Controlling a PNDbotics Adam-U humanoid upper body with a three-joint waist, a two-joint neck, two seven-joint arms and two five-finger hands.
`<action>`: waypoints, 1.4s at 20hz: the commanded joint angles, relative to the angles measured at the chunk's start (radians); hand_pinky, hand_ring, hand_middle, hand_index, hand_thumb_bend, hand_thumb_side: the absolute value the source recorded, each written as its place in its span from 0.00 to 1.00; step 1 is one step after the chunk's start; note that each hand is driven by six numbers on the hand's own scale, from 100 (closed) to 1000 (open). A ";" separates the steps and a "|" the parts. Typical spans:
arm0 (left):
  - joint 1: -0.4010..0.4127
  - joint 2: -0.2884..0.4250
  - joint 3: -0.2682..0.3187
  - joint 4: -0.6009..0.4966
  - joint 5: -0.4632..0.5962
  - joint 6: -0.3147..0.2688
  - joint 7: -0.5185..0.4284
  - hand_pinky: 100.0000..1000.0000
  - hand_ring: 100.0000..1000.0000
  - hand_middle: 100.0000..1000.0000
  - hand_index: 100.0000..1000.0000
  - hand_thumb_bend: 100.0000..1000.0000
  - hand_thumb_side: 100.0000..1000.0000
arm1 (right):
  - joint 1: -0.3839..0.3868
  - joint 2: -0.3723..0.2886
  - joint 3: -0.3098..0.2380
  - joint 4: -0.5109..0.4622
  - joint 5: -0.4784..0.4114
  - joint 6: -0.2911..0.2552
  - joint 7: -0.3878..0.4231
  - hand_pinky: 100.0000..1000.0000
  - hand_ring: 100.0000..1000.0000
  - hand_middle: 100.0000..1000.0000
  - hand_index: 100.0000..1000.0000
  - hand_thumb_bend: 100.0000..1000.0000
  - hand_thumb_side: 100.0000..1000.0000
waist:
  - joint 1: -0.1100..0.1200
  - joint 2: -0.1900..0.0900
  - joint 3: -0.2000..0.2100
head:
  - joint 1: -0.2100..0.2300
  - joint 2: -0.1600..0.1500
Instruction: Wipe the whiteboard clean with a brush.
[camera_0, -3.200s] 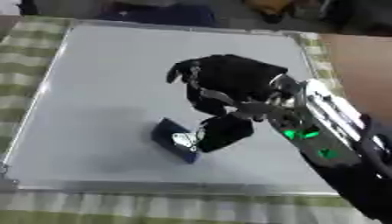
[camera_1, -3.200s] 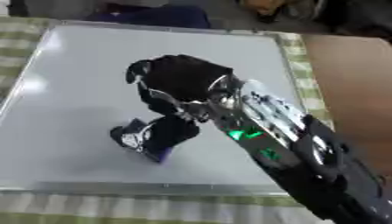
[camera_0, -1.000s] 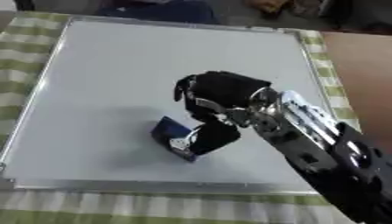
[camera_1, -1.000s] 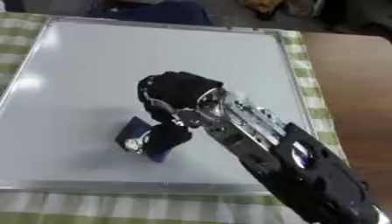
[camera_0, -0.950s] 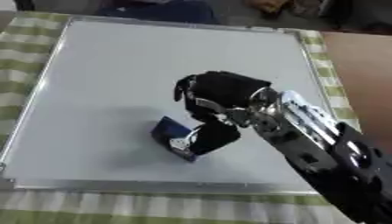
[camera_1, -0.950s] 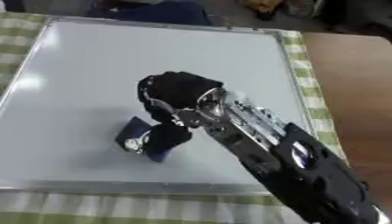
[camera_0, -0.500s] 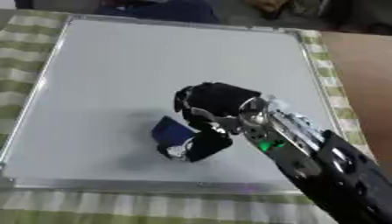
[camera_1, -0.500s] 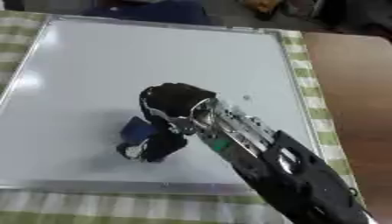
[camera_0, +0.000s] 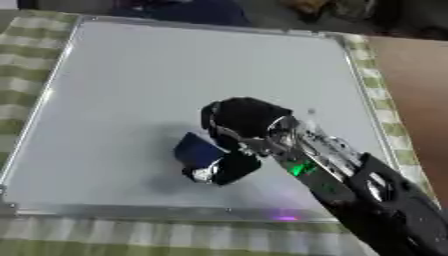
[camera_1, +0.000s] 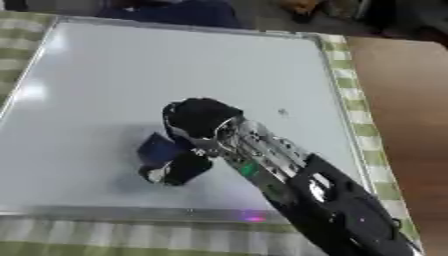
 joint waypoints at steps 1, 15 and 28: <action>-0.011 0.015 0.003 -0.019 0.001 -0.001 -0.005 0.61 0.75 0.72 0.80 0.24 1.00 | -0.008 -0.002 0.000 0.008 0.012 -0.008 -0.004 0.57 0.78 0.69 0.00 0.31 0.74 | 0.004 -0.014 0.003 | -0.002 -0.006; -0.014 0.015 0.001 -0.019 0.000 0.001 -0.012 0.61 0.75 0.72 0.80 0.24 1.00 | -0.008 -0.004 -0.005 0.018 -0.017 0.008 -0.035 0.54 0.72 0.62 0.00 0.17 0.63 | 0.004 -0.011 0.006 | 0.002 -0.007; -0.020 0.014 -0.001 -0.019 0.002 0.001 -0.020 0.61 0.75 0.72 0.80 0.23 1.00 | -0.007 -0.008 -0.007 0.028 -0.028 0.011 -0.033 0.54 0.72 0.62 0.00 0.20 0.53 | 0.005 -0.005 0.007 | 0.001 -0.013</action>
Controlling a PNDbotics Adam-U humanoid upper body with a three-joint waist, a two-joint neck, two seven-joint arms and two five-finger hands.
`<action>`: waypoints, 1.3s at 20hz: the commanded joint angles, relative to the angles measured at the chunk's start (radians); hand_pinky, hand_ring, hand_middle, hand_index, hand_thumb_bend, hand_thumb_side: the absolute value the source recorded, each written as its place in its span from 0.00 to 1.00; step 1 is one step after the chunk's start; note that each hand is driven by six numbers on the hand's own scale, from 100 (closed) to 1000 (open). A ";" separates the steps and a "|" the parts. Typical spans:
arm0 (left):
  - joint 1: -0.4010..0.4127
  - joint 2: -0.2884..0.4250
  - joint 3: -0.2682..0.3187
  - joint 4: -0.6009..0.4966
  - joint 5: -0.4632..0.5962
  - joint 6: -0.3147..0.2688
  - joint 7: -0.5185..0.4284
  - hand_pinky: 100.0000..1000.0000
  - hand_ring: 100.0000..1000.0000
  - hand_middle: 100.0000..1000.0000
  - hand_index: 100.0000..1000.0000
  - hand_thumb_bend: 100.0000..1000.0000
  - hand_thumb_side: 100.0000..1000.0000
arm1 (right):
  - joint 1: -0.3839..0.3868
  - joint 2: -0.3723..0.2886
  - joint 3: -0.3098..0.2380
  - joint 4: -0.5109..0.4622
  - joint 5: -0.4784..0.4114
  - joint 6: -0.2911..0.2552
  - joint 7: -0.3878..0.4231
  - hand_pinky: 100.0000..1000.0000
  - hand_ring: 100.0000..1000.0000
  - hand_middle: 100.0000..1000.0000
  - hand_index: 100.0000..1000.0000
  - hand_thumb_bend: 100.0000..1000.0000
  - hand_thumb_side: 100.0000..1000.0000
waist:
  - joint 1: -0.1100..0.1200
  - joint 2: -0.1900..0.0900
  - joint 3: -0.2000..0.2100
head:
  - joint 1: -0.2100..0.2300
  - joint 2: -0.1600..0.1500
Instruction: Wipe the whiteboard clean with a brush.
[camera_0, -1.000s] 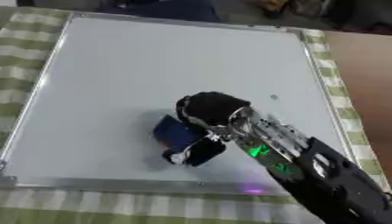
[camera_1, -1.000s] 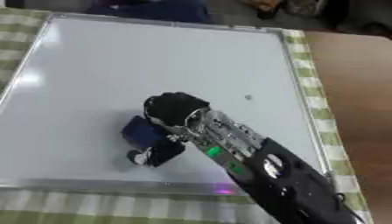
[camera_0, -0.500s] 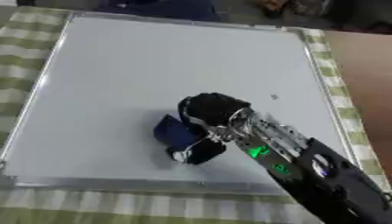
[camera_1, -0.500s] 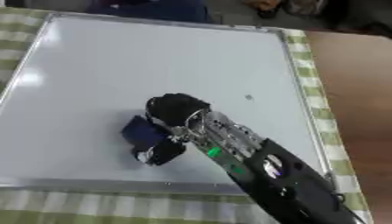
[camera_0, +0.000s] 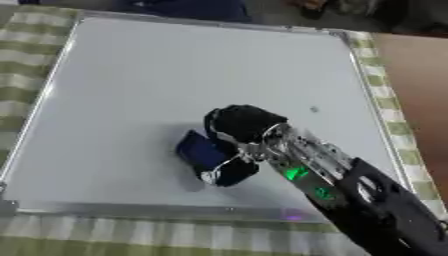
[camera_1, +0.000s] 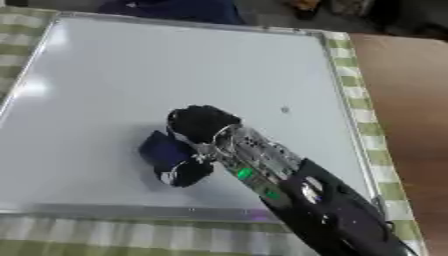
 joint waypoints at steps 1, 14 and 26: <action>-0.011 0.014 -0.001 -0.019 0.002 -0.001 -0.005 0.61 0.75 0.72 0.80 0.23 1.00 | -0.014 -0.010 -0.012 -0.005 -0.009 -0.003 0.004 0.54 0.72 0.62 0.00 0.21 0.53 | 0.006 -0.016 0.002 | 0.000 -0.013; -0.011 0.014 -0.001 -0.019 0.002 0.001 -0.006 0.61 0.75 0.72 0.80 0.23 1.00 | -0.015 -0.006 -0.015 0.014 0.002 0.000 -0.028 0.52 0.68 0.55 0.00 0.19 0.51 | 0.006 -0.014 0.003 | -0.004 -0.012; -0.011 0.013 -0.002 -0.019 0.001 0.002 -0.010 0.61 0.75 0.72 0.81 0.23 1.00 | -0.011 -0.008 -0.014 0.008 -0.028 0.002 -0.028 0.51 0.64 0.52 0.00 0.12 0.37 | 0.005 -0.013 0.008 | -0.005 -0.012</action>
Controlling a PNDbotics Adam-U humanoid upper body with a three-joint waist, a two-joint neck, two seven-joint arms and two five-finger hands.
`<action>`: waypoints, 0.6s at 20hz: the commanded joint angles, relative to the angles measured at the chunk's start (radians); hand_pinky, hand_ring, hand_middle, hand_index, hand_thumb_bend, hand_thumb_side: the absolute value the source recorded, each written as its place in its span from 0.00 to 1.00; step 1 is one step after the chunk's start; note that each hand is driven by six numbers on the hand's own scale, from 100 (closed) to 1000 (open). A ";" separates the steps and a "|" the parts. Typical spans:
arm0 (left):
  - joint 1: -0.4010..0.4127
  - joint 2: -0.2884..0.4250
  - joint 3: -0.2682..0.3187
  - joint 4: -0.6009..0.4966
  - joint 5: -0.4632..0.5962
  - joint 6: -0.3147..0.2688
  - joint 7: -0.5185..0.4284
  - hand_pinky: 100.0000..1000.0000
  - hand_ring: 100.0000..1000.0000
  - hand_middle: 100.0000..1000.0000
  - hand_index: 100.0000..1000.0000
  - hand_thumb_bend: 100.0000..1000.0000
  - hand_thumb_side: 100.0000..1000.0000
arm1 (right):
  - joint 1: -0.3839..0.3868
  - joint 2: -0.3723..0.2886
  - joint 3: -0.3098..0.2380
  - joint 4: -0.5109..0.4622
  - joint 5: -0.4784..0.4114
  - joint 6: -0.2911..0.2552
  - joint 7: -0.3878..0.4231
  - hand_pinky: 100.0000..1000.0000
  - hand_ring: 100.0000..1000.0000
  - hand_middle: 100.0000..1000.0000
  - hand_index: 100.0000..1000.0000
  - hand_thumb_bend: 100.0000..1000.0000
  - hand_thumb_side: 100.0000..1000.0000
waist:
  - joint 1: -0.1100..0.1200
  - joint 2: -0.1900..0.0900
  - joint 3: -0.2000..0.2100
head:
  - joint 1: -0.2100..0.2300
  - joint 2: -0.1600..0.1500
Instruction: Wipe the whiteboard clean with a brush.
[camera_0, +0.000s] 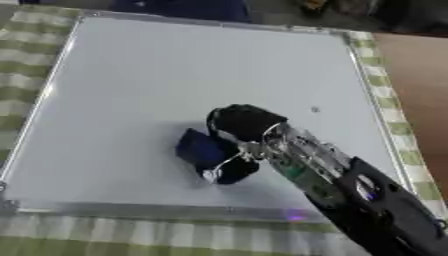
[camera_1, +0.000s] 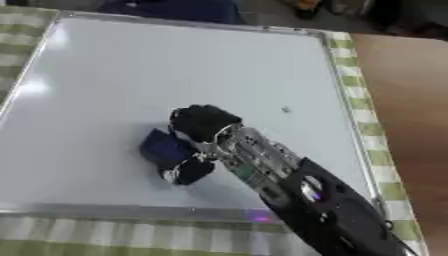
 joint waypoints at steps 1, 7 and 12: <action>-0.010 0.013 -0.001 -0.019 0.001 -0.002 -0.006 0.61 0.75 0.72 0.81 0.23 1.00 | -0.011 -0.007 -0.010 -0.012 -0.018 0.003 0.007 0.51 0.64 0.52 0.00 0.11 0.35 | 0.005 -0.014 0.002 | -0.003 -0.011; -0.010 0.012 -0.003 -0.019 0.002 -0.001 -0.010 0.61 0.75 0.72 0.81 0.23 1.00 | -0.010 -0.009 -0.018 -0.017 -0.054 0.022 0.015 0.50 0.62 0.50 0.00 0.03 0.28 | 0.005 -0.012 0.000 | -0.003 -0.011; -0.010 0.012 -0.003 -0.019 0.002 0.001 -0.012 0.61 0.75 0.72 0.81 0.23 1.00 | -0.009 -0.012 -0.023 -0.023 -0.063 0.037 0.009 0.49 0.61 0.49 0.00 0.02 0.29 | 0.005 -0.012 0.000 | -0.002 -0.012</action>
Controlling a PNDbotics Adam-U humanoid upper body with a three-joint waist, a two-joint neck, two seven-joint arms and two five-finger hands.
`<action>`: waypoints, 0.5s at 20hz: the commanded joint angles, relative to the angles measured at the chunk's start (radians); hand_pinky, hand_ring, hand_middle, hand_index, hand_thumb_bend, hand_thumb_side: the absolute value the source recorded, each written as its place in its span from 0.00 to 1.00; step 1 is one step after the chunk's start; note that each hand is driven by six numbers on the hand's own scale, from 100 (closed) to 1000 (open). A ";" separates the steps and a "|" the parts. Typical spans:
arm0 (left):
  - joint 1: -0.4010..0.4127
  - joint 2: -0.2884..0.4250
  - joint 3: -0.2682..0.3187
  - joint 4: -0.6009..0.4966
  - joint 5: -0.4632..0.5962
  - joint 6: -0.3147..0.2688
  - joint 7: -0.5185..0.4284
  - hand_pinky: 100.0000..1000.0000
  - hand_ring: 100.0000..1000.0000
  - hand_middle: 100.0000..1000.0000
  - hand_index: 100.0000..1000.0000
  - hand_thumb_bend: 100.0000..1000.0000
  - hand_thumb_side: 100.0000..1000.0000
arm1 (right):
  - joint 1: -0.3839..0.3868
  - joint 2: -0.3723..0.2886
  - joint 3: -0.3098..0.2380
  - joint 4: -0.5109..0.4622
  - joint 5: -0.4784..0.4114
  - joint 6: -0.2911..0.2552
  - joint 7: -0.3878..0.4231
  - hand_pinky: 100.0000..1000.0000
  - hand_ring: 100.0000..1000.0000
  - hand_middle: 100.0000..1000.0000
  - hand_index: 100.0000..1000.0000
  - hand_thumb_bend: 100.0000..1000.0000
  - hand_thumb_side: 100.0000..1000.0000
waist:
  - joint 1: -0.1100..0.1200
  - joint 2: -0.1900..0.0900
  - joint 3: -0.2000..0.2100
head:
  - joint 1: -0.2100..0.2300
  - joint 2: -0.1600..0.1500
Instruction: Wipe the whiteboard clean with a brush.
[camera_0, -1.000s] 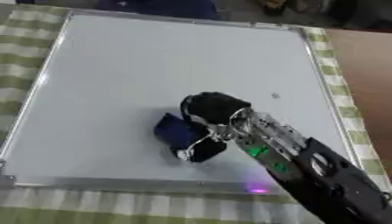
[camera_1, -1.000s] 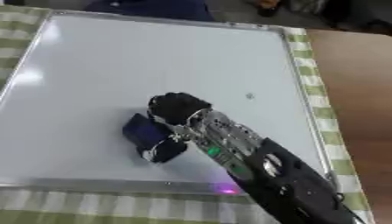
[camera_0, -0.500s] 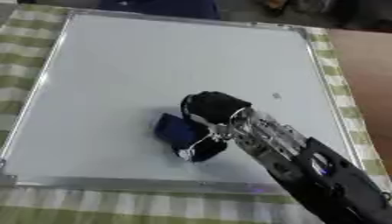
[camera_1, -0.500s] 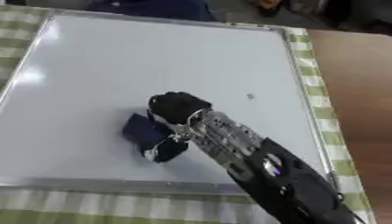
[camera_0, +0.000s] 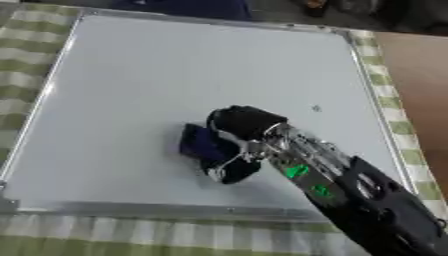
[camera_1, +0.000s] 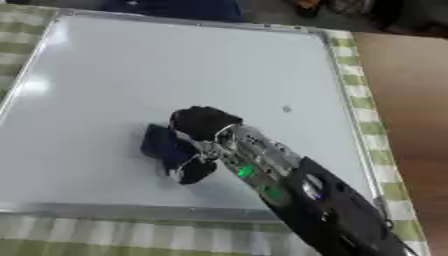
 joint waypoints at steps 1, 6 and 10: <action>-0.010 0.012 -0.003 -0.019 0.002 -0.001 -0.005 0.61 0.75 0.72 0.81 0.23 1.00 | -0.010 -0.013 -0.016 -0.022 -0.008 0.010 -0.007 0.49 0.61 0.48 0.00 0.02 0.29 | 0.005 -0.016 0.001 | -0.002 -0.012; -0.010 0.013 -0.003 -0.019 0.002 0.001 -0.008 0.61 0.75 0.73 0.81 0.23 1.00 | -0.009 -0.021 -0.019 -0.028 -0.007 0.015 -0.017 0.49 0.60 0.47 0.00 0.02 0.29 | 0.005 -0.017 -0.001 | -0.002 -0.011; -0.010 0.013 -0.004 -0.019 0.002 0.002 -0.011 0.61 0.75 0.73 0.81 0.23 1.00 | -0.011 -0.037 -0.020 -0.033 -0.004 0.010 -0.019 0.49 0.61 0.48 0.00 0.00 0.27 | 0.005 -0.018 0.000 | -0.002 -0.011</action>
